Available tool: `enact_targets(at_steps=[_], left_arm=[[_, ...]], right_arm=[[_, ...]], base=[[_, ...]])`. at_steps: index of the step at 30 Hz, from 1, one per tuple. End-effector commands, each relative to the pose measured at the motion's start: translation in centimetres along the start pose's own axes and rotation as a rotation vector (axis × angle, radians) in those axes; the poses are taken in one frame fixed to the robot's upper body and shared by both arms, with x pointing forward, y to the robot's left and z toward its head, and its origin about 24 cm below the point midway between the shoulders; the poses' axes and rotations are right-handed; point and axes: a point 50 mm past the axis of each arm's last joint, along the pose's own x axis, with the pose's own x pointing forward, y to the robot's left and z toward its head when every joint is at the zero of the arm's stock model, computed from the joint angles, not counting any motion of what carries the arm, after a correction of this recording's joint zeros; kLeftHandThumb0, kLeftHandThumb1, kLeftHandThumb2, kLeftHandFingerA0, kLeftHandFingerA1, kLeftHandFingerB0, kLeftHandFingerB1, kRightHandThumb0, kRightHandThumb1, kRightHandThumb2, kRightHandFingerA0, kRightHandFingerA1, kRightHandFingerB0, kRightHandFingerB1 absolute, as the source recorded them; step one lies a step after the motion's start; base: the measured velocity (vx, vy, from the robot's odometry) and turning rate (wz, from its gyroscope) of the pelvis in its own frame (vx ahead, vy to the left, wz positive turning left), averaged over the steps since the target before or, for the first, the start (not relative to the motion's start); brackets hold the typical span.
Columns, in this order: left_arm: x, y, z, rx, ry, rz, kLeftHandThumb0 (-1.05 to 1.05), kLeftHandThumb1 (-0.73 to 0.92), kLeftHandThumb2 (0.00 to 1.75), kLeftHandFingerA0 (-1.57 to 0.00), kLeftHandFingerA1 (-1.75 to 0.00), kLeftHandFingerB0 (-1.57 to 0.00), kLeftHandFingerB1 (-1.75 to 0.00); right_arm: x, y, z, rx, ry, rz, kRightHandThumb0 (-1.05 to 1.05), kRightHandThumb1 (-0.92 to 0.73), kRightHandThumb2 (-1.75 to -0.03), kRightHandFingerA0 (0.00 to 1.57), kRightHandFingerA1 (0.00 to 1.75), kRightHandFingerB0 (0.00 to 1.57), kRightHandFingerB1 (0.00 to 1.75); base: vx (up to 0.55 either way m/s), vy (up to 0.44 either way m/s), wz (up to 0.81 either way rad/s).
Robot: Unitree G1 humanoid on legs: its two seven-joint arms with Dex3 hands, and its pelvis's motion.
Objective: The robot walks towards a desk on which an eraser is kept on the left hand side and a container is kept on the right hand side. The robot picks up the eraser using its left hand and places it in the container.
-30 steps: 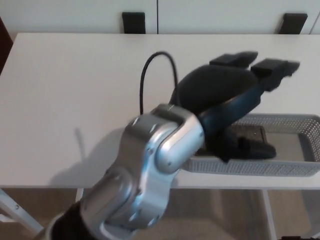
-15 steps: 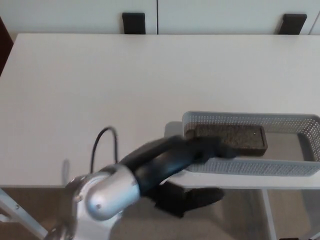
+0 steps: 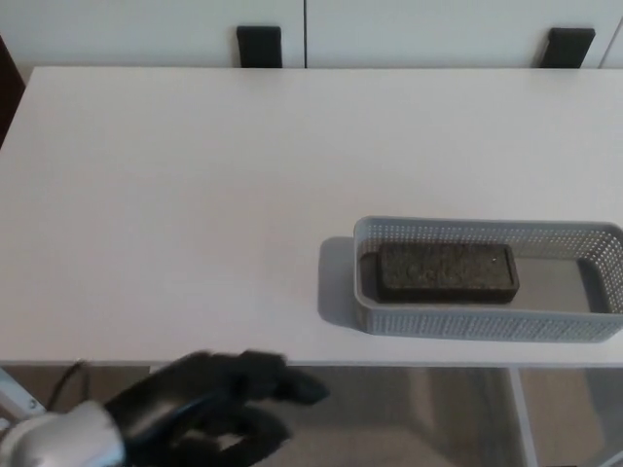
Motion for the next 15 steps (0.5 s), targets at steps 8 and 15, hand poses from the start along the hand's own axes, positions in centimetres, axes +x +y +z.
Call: enact_targets(at_steps=[8,15], left_arm=[[-4.0,0.3,-13.2,0.057,0.321,-0.016,-0.82,0.69,1.07,-0.2,-0.47,-0.19,-0.44],[-2.7,1.8,-17.3,0.104,0.589,0.208,-0.8,0.64,1.02,-0.04,-0.36,-0.08,-0.32]], right_arm=[[-0.9,-0.5,-1.7,-0.037,0.039,-0.057,-0.47,-0.38,-0.79,0.84,0.69,0.51,0.57],[-1.1,-0.7,-1.9,0.021,0.031,-0.161,-0.42,-0.47,-0.54,0.75,0.52,0.56,0.44]], base=[[0.0,0.0,0.0],[0.0,0.0,0.0]])
